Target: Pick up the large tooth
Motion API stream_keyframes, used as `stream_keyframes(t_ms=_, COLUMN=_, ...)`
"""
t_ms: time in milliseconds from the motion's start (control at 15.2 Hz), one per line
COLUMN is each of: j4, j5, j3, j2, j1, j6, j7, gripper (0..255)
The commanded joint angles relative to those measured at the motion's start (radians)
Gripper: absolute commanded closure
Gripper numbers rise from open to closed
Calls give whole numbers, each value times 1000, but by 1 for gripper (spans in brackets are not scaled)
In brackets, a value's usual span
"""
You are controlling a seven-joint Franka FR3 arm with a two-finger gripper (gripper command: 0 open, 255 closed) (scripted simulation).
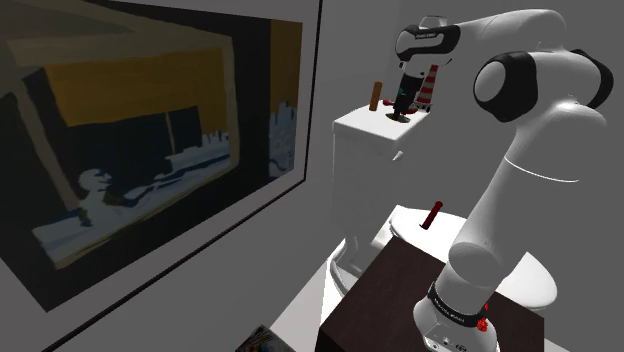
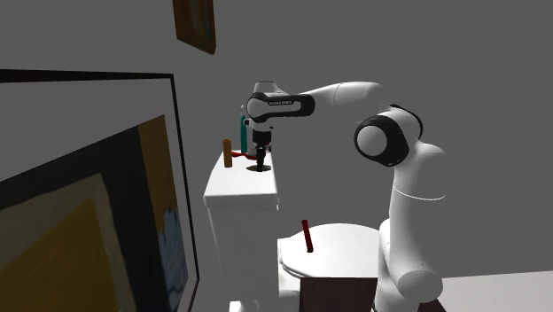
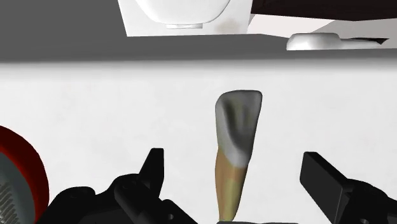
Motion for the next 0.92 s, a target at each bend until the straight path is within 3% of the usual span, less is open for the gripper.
stream_keyframes(t_ms=0, j4=-4, j5=0, j3=0, j2=0, j1=0, j6=5, j7=-1, gripper=255)
stream_keyframes(t_ms=594, j4=-5, j5=0, j3=0, j2=-1, j1=0, j6=5, j7=0, gripper=255)
stream_keyframes(t_ms=858, j4=59, j5=5, j3=-2, j2=9, j1=-2, j6=-51, j7=-1, gripper=255)
